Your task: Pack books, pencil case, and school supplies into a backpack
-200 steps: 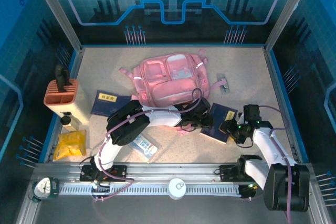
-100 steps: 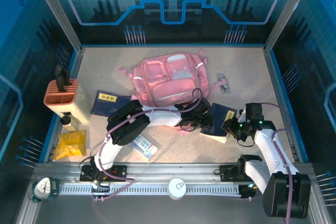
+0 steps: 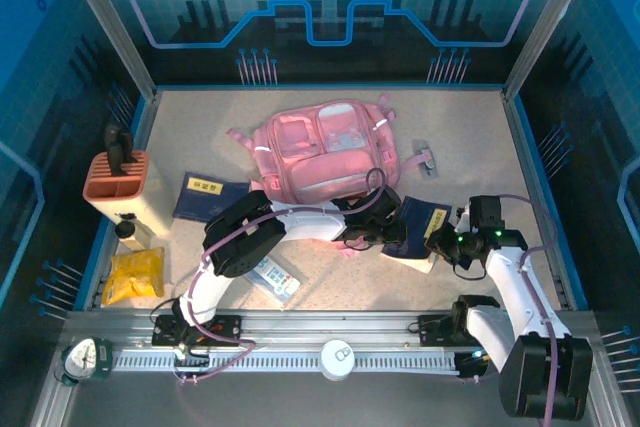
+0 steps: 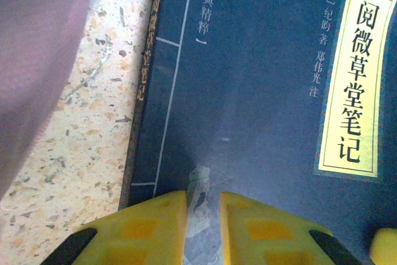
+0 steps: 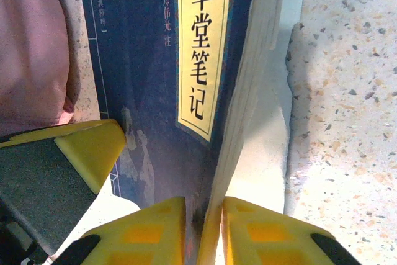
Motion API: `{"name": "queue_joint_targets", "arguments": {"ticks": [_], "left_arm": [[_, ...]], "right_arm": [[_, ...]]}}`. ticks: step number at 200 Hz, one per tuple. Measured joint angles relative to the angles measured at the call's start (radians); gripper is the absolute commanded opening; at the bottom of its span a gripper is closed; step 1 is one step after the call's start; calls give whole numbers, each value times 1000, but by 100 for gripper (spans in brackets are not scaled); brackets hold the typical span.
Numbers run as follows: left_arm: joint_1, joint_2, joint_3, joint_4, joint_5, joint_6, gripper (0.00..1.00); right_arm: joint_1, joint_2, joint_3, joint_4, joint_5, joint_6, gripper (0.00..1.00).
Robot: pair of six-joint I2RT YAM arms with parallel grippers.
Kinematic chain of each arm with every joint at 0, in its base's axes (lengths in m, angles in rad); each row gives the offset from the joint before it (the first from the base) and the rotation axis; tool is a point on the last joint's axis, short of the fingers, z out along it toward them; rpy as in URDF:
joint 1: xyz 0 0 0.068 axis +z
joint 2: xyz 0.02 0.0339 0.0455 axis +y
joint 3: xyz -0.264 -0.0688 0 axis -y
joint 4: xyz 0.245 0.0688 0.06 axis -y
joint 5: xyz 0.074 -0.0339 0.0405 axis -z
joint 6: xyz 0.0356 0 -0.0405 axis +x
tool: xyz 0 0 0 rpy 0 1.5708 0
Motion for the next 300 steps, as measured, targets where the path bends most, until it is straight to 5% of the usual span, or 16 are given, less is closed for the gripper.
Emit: {"name": "queue_joint_targets", "arguments": {"ticks": [50, 112, 173, 241, 300], "left_arm": [[0, 0, 0, 0, 0, 3, 23], [3, -25, 10, -29, 0, 29, 40], [57, -355, -164, -2, -4, 43, 56], [224, -613, -420, 183, 92, 9, 73], [314, -630, -504, 329, 188, -52, 76]], "right_arm": [[0, -12, 5, -11, 0, 1, 13], [-1, -70, 33, -26, -8, 1, 6], [-7, -159, 171, -90, -20, -4, 4], [9, -125, 333, -69, -214, -21, 3], [182, -54, 337, 134, -365, 69, 1]]}}
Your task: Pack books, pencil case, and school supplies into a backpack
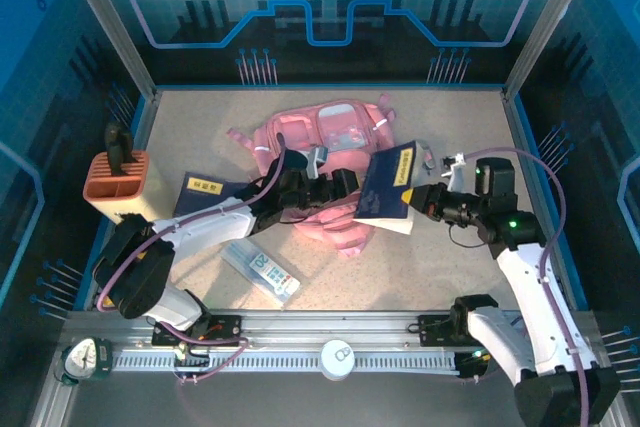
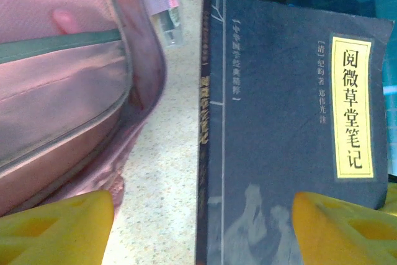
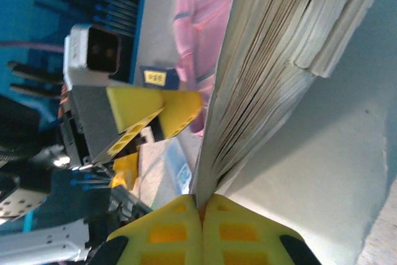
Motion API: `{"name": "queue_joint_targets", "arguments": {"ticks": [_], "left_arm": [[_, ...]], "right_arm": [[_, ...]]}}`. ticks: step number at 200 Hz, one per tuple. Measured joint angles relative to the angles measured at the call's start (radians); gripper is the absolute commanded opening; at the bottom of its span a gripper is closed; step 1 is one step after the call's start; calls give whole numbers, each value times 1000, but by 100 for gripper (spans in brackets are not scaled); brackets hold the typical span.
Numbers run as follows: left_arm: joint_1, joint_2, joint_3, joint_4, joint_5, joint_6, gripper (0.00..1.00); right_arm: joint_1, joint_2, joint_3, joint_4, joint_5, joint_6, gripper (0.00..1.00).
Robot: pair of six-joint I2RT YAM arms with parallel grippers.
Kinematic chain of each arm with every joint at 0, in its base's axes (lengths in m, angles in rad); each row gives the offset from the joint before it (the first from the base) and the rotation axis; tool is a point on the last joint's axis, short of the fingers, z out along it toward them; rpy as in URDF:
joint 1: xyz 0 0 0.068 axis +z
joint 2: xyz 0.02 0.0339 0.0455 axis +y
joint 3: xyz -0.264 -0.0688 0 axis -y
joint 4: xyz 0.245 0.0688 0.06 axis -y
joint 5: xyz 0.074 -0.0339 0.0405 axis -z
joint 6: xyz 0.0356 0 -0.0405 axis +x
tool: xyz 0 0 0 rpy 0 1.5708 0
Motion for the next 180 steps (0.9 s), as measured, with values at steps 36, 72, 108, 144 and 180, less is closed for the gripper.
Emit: {"name": "queue_joint_targets", "arguments": {"ticks": [36, 72, 108, 144, 180], "left_arm": [[21, 0, -18, 115, 44, -65, 70], [21, 0, -37, 201, 62, -117, 51], [22, -21, -47, 209, 62, -122, 32], [22, -41, -47, 206, 60, -115, 12], [22, -48, -47, 203, 58, -114, 2]], "right_arm": [[45, 34, -30, 188, -63, 95, 0], [60, 72, -64, 260, -77, 127, 0], [60, 86, -66, 261, -74, 107, 0], [60, 96, -70, 261, -72, 90, 7], [60, 106, -70, 256, -73, 66, 35]]}}
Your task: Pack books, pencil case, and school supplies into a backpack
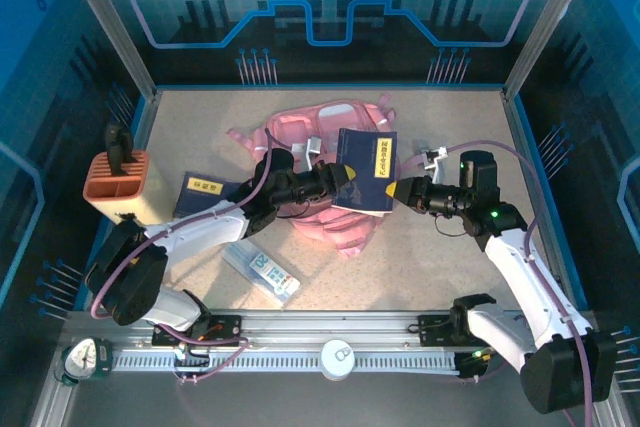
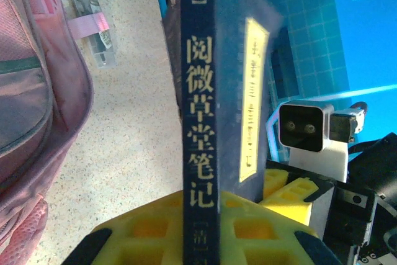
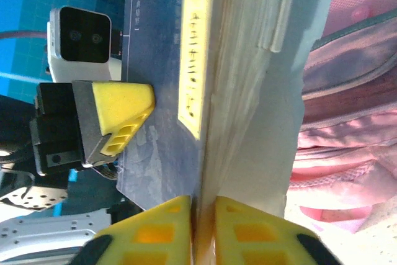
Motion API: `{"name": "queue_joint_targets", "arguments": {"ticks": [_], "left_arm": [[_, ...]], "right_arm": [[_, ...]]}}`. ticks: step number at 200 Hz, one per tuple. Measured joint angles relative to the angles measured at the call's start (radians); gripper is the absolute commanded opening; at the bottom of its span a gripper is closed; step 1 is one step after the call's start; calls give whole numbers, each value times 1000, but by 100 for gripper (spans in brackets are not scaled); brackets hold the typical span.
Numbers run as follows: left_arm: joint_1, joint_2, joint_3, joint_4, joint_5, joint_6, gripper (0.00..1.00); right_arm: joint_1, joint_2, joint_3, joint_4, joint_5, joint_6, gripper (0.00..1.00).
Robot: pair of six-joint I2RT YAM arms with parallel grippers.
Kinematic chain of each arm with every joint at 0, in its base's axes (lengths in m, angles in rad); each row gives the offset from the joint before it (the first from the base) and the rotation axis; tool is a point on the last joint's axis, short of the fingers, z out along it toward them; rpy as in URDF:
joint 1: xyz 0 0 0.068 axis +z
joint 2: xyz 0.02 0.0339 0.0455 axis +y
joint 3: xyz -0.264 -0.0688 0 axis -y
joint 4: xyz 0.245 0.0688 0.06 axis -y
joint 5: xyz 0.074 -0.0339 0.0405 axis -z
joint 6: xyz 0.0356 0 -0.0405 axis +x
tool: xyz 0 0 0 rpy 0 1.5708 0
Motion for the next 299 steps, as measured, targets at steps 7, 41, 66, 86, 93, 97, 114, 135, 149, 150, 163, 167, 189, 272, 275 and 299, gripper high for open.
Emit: {"name": "queue_joint_targets", "arguments": {"ticks": [7, 41, 66, 86, 93, 97, 114, 135, 149, 150, 163, 167, 189, 272, 275, 299], "left_arm": [[0, -2, 0, 0, 0, 0, 0], [0, -6, 0, 3, -9, -1, 0], [0, -6, 0, 14, -18, -6, 0], [0, -6, 0, 35, -25, -20, 0], [0, -6, 0, 47, -27, -25, 0], [0, -6, 0, 53, -27, -27, 0], [0, -6, 0, 71, -31, -27, 0], [0, -6, 0, 71, -42, -25, 0], [0, -6, 1, 59, -50, -20, 0], [0, -6, 1, 59, -50, -19, 0], [0, -6, 1, 36, -61, -11, 0], [0, -6, 1, 28, -63, -6, 0], [-2, -6, 1, -8, -72, 13, 0], [-30, -16, 46, -108, -132, 108, 8], [-31, -18, 46, -110, -132, 111, 12], [-38, -35, 48, -168, -131, 167, 32]], "right_arm": [[-2, 0, 0, -4, 0, -4, 47], [-6, 0, -16, 3, -4, -5, 81], [-4, 23, -41, 37, -29, 43, 91], [18, 43, -49, 82, -42, 95, 95], [31, 45, -52, 111, -50, 116, 95], [38, 45, -53, 124, -56, 124, 95], [68, 46, -61, 198, -73, 187, 93], [74, 45, -62, 261, -88, 240, 83], [74, 40, -62, 266, -79, 249, 76], [74, 40, -62, 265, -77, 250, 76], [74, 30, -61, 256, -68, 248, 67], [74, 27, -61, 255, -67, 240, 63], [74, 20, -60, 244, -58, 240, 44], [67, 31, -56, 130, -26, 161, 0], [66, 32, -55, 124, -26, 157, 0], [49, 31, -45, 65, -13, 113, 0]]}}
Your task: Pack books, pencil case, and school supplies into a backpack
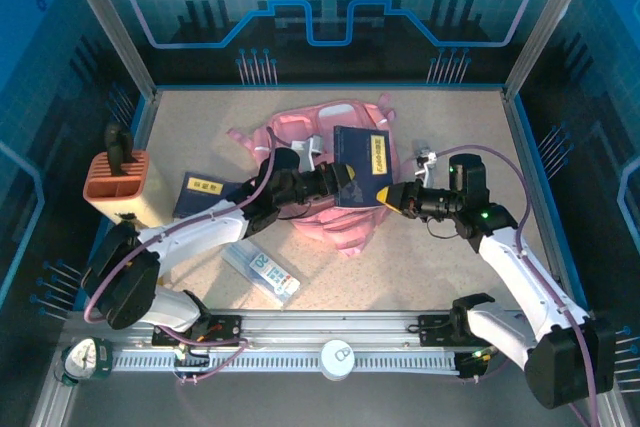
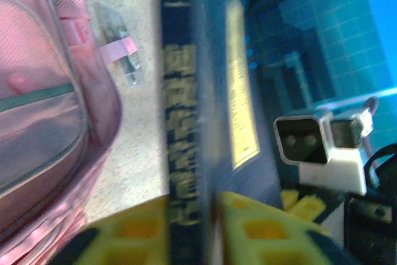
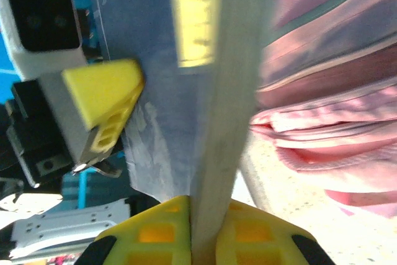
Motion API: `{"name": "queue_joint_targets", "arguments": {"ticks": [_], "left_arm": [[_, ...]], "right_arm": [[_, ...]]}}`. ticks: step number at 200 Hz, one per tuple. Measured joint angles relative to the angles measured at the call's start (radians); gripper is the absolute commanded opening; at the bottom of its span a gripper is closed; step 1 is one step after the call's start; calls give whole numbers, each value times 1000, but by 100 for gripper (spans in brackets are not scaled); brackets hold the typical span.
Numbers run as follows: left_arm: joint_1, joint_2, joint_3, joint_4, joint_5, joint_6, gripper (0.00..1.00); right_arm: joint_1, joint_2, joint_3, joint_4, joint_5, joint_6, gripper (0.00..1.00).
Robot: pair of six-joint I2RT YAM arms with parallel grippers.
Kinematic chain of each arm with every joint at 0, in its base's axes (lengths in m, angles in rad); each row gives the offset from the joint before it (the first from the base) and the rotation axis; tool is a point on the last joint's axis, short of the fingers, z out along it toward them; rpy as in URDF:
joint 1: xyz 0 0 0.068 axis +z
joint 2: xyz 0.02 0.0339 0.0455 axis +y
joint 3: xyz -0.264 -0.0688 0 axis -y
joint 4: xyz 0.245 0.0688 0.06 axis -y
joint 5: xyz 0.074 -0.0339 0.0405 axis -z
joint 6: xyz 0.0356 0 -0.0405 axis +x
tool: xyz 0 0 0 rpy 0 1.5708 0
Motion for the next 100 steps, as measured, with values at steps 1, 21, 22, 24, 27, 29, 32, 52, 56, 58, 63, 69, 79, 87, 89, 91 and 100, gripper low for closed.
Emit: {"name": "queue_joint_targets", "arguments": {"ticks": [1, 21, 22, 24, 27, 29, 32, 52, 56, 58, 63, 69, 79, 87, 89, 91, 100], "left_arm": [[0, -1, 0, -4, 0, 5, 32], [-1, -31, 24, -120, -13, 108, 42], [-1, -32, 26, -124, -13, 111, 42], [-1, -35, 30, -139, -16, 116, 43], [-1, -38, 37, -159, -19, 142, 45], [-1, -40, 43, -174, -21, 158, 46], [-1, -43, 53, -195, -26, 171, 47], [-1, -45, 130, -340, -73, 322, 54], [-1, -42, 148, -371, -85, 366, 55], [-1, -42, 155, -385, -91, 374, 55], [-1, -37, 175, -417, -106, 420, 56], [-1, -28, 196, -451, -123, 468, 58], [-1, -10, 225, -500, -153, 536, 60], [-1, 10, 242, -531, -176, 597, 63], [-1, 16, 245, -539, -182, 619, 63], [-1, 22, 249, -547, -186, 629, 64], [-1, 52, 262, -579, -211, 691, 65]], "right_arm": [[-2, 0, 0, -2, 2, -2, 0], [-37, -14, 3, -72, 38, -51, 0], [-39, -16, 3, -79, 40, -55, 0], [-41, -18, 3, -86, 42, -58, 0], [-46, -23, 3, -101, 50, -66, 0], [-50, -27, 4, -113, 56, -71, 0], [-53, -31, 4, -123, 61, -76, 0], [-83, -76, 6, -223, 110, -127, 0], [-89, -87, 6, -242, 119, -137, 0], [-91, -90, 6, -249, 121, -140, 0], [-99, -105, 6, -279, 134, -153, 0], [-109, -119, 6, -311, 148, -168, 0], [-123, -140, 6, -357, 167, -188, 0], [-135, -157, 6, -394, 185, -205, 0], [-138, -163, 6, -404, 190, -210, 0], [-142, -167, 6, -413, 194, -214, 0], [-153, -183, 6, -445, 211, -230, 0]]}}
